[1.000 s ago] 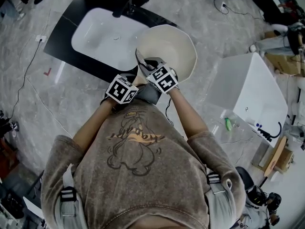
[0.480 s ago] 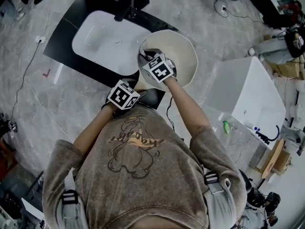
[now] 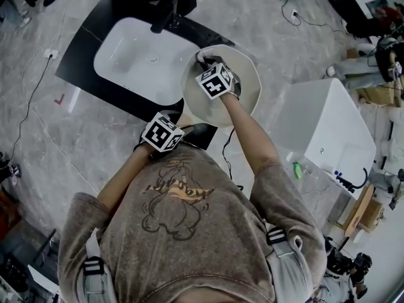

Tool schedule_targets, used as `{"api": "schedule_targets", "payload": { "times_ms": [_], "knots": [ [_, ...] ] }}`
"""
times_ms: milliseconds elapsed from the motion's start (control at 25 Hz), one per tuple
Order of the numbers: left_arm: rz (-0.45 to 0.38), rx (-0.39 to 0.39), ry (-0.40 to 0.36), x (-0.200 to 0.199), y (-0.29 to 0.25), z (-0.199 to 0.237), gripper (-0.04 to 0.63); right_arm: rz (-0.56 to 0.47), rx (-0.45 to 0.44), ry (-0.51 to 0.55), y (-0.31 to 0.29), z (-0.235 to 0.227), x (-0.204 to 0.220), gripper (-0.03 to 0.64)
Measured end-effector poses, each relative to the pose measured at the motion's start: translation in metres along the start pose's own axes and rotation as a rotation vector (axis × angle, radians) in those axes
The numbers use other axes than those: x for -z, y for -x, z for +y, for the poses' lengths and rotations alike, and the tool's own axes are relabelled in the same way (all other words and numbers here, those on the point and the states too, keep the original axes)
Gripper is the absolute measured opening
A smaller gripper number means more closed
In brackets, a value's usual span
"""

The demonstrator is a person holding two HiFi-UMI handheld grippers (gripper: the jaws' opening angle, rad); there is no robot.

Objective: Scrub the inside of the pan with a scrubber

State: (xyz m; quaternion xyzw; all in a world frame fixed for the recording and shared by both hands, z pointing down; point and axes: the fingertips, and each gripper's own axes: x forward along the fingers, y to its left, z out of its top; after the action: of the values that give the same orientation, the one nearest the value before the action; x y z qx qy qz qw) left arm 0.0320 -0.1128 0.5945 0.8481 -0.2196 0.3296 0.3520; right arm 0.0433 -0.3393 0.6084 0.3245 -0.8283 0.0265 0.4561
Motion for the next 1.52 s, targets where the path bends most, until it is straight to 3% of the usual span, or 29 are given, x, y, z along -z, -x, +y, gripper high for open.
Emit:
{"api": "schedule_targets", "payload": {
  "times_ms": [160,600,1000,1520],
  "knots": [
    [0.003,0.006,0.009,0.001,0.002,0.003,0.252,0.055,0.065,0.022,-0.001,-0.031,0.018,0.081],
    [0.01,0.002,0.053,0.0,-0.002,0.0,0.247,0.176,0.114,0.166,0.019,-0.054,0.067,0.081],
    [0.009,-0.031,0.065,0.003,-0.004,-0.001,0.239,0.213,0.078,0.176,0.054,-0.059,0.086,0.081],
    [0.011,-0.051,0.072,0.003,-0.001,0.005,0.236,0.324,-0.083,0.2,0.085,-0.031,0.112,0.08]
  ]
}}
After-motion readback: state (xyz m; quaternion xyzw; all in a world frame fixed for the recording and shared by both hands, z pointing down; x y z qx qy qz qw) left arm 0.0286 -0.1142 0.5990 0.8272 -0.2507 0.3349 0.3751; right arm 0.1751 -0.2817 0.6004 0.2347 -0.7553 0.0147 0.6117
